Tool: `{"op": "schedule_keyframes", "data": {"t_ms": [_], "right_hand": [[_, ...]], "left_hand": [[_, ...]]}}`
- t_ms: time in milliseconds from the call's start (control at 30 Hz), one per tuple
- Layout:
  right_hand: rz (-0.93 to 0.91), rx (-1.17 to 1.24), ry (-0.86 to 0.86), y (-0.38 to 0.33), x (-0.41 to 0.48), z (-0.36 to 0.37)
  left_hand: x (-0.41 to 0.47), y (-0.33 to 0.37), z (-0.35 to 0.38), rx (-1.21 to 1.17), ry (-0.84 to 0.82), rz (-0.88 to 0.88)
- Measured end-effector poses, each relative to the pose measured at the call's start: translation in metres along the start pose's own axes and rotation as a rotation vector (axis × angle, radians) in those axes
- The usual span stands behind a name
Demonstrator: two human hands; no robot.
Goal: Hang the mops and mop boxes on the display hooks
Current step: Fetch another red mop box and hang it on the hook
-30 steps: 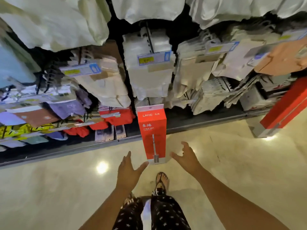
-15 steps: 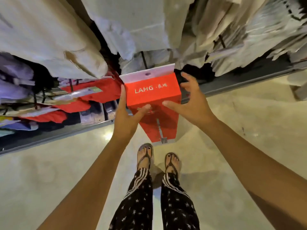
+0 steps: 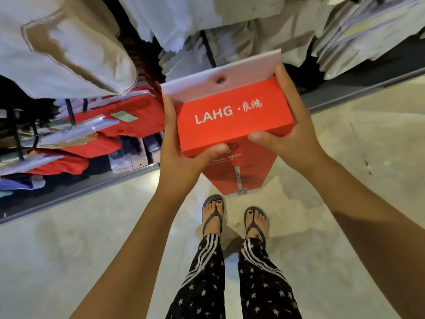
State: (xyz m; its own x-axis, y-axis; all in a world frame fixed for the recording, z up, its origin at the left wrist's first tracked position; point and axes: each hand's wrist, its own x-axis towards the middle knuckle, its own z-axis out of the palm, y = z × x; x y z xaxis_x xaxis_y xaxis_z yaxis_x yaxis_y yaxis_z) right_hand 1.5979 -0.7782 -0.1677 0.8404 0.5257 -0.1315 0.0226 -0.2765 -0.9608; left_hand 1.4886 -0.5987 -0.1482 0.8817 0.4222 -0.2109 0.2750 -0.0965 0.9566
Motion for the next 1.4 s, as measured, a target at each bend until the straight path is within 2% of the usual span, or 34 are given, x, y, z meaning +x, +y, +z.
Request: {"op": "schedule_keyframes", "data": {"t_ms": [300,567,867,1000,1100,1200,1400], "right_hand": [[0.051,0.015,0.092,-0.104,-0.077,-0.030],[0.062,0.012,0.176,-0.219,-0.147,-0.070],[0.040,0.057,0.409,-0.295,-0.217,-0.122],[0.032,0.037,0.538,-0.307,-0.257,-0.127],[0.091,0.036,0.653,-0.315,-0.293,-0.115],[0.137,0.021,0.789,-0.318,-0.329,-0.089],[0.249,0.050,1.130,-0.321,-0.389,-0.023]], "left_hand": [[-0.059,0.108,-0.018,0.002,-0.100,-0.047],[-0.120,0.236,-0.029,0.002,-0.194,0.006],[-0.153,0.336,-0.001,0.035,-0.356,0.150],[-0.166,0.357,0.013,0.042,-0.530,0.222],[-0.174,0.359,0.012,0.067,-0.691,0.236],[-0.180,0.354,0.009,0.119,-0.886,0.220],[-0.198,0.350,0.020,0.267,-1.218,0.319]]}}
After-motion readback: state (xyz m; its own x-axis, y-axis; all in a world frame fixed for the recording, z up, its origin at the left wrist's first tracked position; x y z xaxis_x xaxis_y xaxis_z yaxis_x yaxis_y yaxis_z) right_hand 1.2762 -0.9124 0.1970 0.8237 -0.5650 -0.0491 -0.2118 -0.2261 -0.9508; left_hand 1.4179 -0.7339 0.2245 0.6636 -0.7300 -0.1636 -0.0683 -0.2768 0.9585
